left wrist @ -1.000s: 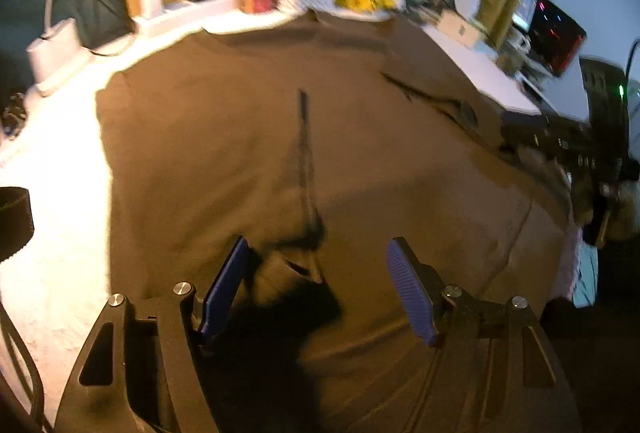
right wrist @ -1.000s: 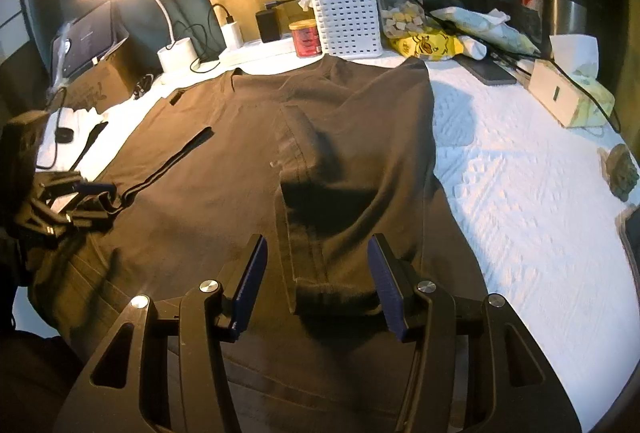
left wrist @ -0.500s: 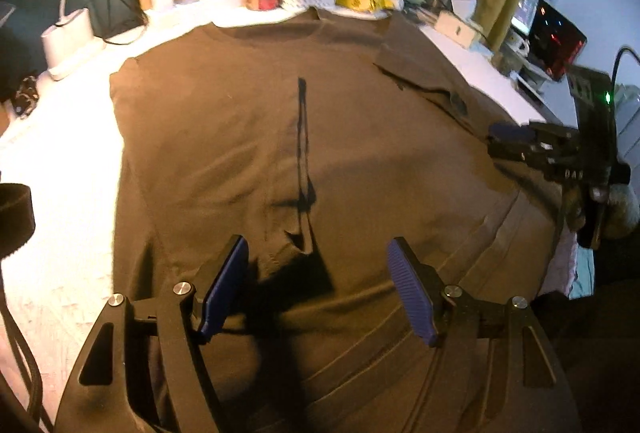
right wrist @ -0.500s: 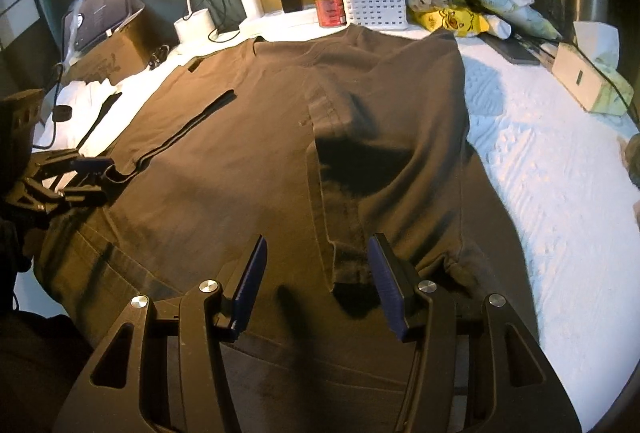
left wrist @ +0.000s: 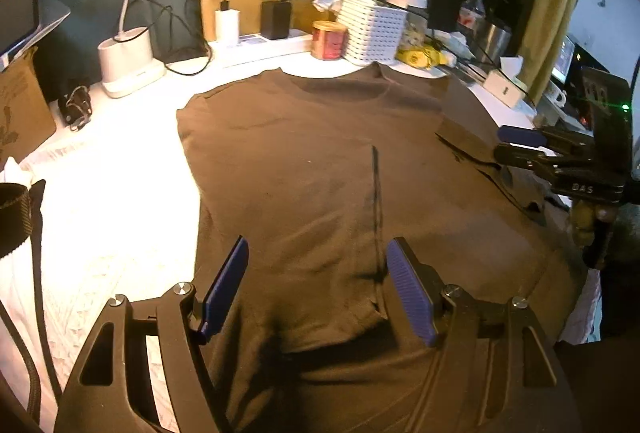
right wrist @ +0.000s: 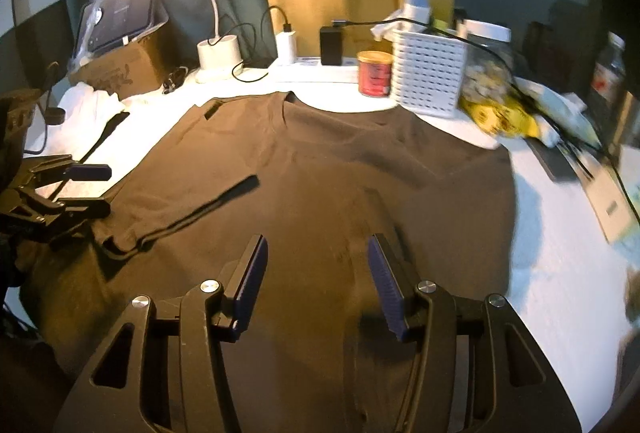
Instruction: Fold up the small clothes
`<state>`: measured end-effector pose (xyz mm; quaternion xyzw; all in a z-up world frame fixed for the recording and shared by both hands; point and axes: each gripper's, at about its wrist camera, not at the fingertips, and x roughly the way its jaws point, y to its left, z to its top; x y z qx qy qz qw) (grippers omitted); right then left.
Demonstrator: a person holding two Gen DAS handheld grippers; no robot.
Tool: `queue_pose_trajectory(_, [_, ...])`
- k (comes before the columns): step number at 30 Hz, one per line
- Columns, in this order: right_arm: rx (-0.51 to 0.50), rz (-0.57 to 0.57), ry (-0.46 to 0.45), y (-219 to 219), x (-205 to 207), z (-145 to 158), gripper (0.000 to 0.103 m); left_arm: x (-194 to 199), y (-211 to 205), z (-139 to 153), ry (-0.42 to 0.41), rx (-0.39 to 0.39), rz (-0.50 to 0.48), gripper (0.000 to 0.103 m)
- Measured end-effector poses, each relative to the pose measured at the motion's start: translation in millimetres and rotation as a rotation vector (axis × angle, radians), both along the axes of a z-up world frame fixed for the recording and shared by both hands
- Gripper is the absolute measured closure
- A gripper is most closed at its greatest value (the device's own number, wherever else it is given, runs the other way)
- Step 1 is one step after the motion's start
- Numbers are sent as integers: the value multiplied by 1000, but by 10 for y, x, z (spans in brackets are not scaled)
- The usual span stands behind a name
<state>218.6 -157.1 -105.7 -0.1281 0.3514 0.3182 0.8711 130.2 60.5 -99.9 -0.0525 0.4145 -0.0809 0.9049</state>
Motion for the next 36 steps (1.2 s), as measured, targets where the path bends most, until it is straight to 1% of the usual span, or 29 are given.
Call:
queue_pose_trajectory(3, [-24, 3, 2, 137, 170, -63, 48, 27, 73, -26, 3, -12, 11, 31])
queue_pose_trajectory(6, [-75, -29, 8, 175, 425, -186, 50, 62, 145, -64, 10, -23, 22, 31])
queue_pose_trajectory(9, [-97, -63, 53, 142, 644, -314, 64, 109, 208, -103, 17, -33, 30, 31])
queue_pose_trajectory(11, [-104, -70, 69, 120, 721, -372, 86, 139, 243, -125, 21, -39, 33, 31])
queue_pose_trajectory(14, [-69, -77, 74, 70, 750, -364, 94, 180, 282, -152, 25, -48, 35, 31])
queue_pose_trajectory(17, [-30, -61, 84, 59, 743, -334, 96, 211, 310, -178, 28, -57, 37, 31])
queue_pose_trajectory(20, [18, -15, 100, 89, 690, -283, 96, 227, 316, -173, 26, -58, 33, 31])
queue_pose_trajectory(25, [17, 29, 154, 146, 609, -375, 95, 218, 323, -144, 18, -53, 36, 31])
queue_pose_trajectory(27, [16, 44, 159, 141, 564, -357, 93, 205, 328, -134, 16, -47, 44, 31])
queue_pose_trajectory(28, [14, 49, 160, 132, 548, -343, 84, 209, 326, -132, 16, -47, 47, 31])
queue_pose_trajectory(29, [9, 51, 150, 111, 529, -311, 69, 216, 327, -131, 17, -46, 50, 31])
queue_pose_trajectory(30, [7, 48, 134, 77, 518, -272, 60, 223, 327, -130, 17, -44, 54, 31])
queue_pose_trajectory(31, [5, 43, 117, 36, 518, -229, 55, 236, 325, -128, 17, -42, 57, 31])
queue_pose_trajectory(36, [-14, -46, 51, -283, 733, -19, 55, 302, 310, -122, 17, -30, 72, 31])
